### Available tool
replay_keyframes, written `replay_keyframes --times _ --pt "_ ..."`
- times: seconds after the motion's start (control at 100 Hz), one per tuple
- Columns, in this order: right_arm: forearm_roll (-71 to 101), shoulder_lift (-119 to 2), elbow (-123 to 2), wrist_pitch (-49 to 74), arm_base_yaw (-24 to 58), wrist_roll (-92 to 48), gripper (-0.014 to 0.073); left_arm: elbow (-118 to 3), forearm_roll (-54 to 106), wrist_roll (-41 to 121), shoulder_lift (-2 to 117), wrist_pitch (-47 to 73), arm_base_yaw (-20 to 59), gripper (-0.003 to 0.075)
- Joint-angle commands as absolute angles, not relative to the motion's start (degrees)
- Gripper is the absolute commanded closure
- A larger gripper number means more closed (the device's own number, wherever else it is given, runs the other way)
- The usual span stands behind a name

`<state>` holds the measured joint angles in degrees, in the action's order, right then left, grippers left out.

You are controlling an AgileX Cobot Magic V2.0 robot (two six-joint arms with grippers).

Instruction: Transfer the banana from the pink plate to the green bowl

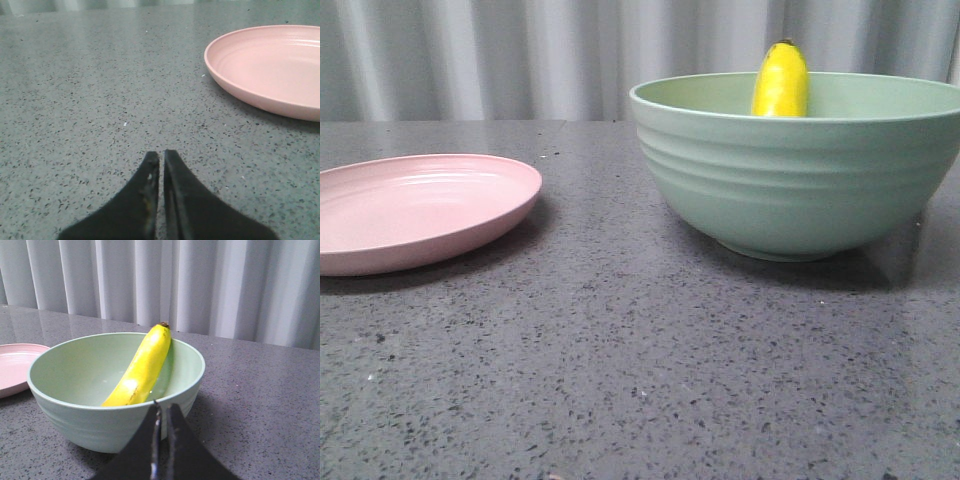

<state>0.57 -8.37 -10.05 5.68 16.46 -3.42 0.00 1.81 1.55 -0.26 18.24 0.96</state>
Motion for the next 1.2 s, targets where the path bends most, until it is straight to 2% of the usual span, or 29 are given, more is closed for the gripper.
replay_keyframes --times 0.0,0.44,0.72,0.97,1.19 --pt "0.0 -8.89 -11.59 0.75 16.27 -3.89 0.0662 0.62 1.99 0.81 -1.89 14.85 0.97 0.0741" --pt "0.0 -8.67 -8.11 -1.11 15.75 -3.89 0.0662 0.62 1.99 0.81 -1.89 14.85 0.97 0.0741" --pt "0.0 -6.02 1.87 -8.2 4.61 -3.4 0.0662 0.62 1.99 0.81 -1.89 14.85 0.97 0.0741" --pt "0.0 2.1 1.73 3.21 -3.27 -2.68 0.0662 0.62 1.99 0.81 -1.89 14.85 0.97 0.0741" --pt "0.0 1.91 1.73 17.44 -5.15 -2.68 0.0662 0.62 1.99 0.81 -1.89 14.73 0.97 0.0741"
